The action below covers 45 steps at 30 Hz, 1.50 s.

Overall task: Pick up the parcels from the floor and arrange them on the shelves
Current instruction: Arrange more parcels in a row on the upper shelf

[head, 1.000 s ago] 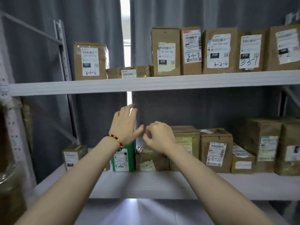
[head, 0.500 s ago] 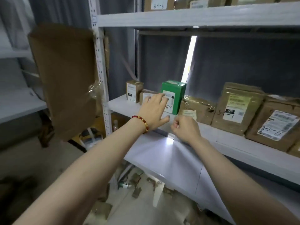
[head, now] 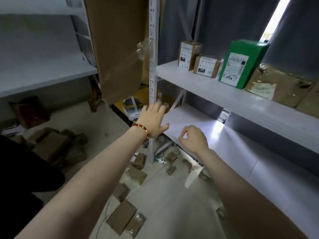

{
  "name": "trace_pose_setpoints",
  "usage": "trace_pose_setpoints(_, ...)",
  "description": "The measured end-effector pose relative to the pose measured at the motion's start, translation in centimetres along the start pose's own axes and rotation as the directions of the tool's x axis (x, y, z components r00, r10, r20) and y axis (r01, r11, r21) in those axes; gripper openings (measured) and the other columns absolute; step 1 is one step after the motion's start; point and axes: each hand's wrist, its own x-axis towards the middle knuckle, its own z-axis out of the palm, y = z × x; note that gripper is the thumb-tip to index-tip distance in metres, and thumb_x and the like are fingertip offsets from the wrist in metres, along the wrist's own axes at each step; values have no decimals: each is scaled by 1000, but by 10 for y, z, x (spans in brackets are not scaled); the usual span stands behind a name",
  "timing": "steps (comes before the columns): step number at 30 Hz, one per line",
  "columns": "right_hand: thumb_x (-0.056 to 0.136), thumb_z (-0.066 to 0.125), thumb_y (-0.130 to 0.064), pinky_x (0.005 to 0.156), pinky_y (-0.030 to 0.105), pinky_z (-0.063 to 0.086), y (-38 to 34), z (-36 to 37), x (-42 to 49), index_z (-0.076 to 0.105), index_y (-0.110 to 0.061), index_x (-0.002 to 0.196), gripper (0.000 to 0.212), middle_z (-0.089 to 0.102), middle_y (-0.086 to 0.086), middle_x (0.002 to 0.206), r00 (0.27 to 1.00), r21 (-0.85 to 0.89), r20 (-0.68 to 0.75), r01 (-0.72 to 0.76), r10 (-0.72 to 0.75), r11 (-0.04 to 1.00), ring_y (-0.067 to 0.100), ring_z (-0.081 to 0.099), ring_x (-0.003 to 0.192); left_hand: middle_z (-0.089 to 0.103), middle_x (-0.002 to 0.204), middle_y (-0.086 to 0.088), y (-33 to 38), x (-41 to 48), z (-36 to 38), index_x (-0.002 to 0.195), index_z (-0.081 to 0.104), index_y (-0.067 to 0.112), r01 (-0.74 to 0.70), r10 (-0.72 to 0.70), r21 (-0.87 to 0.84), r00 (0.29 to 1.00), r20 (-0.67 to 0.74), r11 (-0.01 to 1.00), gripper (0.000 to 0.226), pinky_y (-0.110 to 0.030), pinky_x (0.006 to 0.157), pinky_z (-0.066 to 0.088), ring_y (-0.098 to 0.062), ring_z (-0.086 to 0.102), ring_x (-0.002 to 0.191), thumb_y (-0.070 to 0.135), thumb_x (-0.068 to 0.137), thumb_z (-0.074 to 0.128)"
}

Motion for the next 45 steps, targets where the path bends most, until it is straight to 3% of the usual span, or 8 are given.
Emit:
trace_pose_setpoints(10,83,69,-26,78,32,50,45,261,6,69,-15,100,20,63,5,109,975,22,221,8,-12,1000,26,63,98,42,139,-8,-71,-100,258,137,39,16,151,-151,16,965,213,988,67,-44,106,35,-28,41,126,58,86,48)
trace_pose_setpoints(14,86,68,-29,92,34,47,88,389,11,64,-15,115,33,58,8,125,966,35,259,3,-12,999,27,58,112,43,138,-8,-96,-139,380,134,41,16,183,-183,25,942,282,983,64,-44,107,33,-27,41,127,56,85,48)
trace_pose_setpoints(19,84,68,-24,89,33,47,131,550,11,63,-13,115,34,58,9,124,952,109,304,1,-35,994,29,58,113,45,135,-8,-130,-189,531,128,43,16,199,-219,93,925,310,976,68,-44,105,32,-27,41,124,61,79,53)
trace_pose_setpoints(23,81,73,-27,87,33,49,155,663,7,64,-9,115,40,59,12,124,912,114,407,3,-49,993,32,59,113,41,140,-9,-146,-237,631,137,38,15,244,-277,135,888,367,961,81,-45,108,30,-28,38,130,68,78,52)
trace_pose_setpoints(26,81,75,-31,96,32,47,172,732,0,57,-10,127,54,53,11,134,860,98,510,-44,-12,994,30,54,123,41,139,-7,-160,-278,700,137,35,15,286,-331,168,839,433,943,86,-44,105,33,-28,39,128,71,75,55)
trace_pose_setpoints(30,85,67,-38,106,33,40,182,791,-12,39,-5,143,73,40,16,143,787,53,612,-140,79,989,32,44,132,38,140,-8,-165,-322,763,141,30,15,318,-392,231,748,535,920,97,-45,105,32,-30,38,128,74,70,59)
trace_pose_setpoints(37,89,66,-37,107,36,41,188,840,-29,41,-4,141,66,45,16,143,790,73,603,-193,111,978,31,45,133,21,156,-13,-163,-352,823,154,8,14,369,-468,299,565,680,880,129,-58,116,18,-36,19,145,69,60,77)
trace_pose_setpoints(45,91,64,-28,103,30,41,204,833,-11,46,-8,140,56,48,10,143,798,180,570,-353,195,918,26,47,131,4,160,-24,-153,-372,872,155,-8,20,490,-562,369,334,757,790,114,-70,107,23,-51,13,143,41,81,75)
